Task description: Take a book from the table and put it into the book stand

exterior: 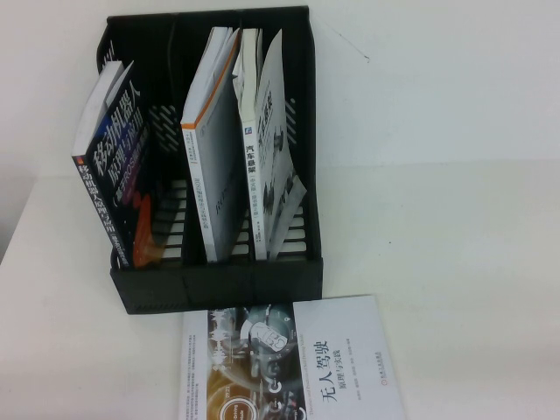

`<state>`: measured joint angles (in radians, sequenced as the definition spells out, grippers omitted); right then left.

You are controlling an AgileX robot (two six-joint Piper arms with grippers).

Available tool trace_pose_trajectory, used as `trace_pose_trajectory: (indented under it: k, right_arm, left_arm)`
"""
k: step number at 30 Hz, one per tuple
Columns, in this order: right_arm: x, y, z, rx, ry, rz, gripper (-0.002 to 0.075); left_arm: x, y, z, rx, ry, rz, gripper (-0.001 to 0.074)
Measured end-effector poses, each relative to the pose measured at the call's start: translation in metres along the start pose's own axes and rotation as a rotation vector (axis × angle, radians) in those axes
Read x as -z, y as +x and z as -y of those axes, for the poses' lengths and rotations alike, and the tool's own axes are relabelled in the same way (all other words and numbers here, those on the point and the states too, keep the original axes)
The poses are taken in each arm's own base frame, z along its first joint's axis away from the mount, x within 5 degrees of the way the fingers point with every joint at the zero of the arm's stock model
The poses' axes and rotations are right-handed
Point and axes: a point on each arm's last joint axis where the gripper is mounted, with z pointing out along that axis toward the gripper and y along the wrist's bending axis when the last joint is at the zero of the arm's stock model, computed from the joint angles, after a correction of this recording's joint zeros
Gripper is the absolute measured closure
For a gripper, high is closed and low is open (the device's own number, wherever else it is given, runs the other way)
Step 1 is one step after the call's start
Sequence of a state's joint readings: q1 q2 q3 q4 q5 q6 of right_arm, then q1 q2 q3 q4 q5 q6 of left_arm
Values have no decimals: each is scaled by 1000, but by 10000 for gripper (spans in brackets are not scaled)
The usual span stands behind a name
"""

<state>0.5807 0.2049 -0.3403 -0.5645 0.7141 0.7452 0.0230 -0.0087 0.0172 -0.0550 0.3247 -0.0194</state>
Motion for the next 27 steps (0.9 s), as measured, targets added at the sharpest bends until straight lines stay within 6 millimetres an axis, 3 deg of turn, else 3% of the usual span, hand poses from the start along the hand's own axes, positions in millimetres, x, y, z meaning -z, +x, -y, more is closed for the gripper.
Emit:
trace_pose_trajectory:
  k: [27]
  right_arm:
    - [0, 0, 0, -2, 0, 0, 727]
  left_arm:
    - [0, 0, 0, -19, 0, 0, 737]
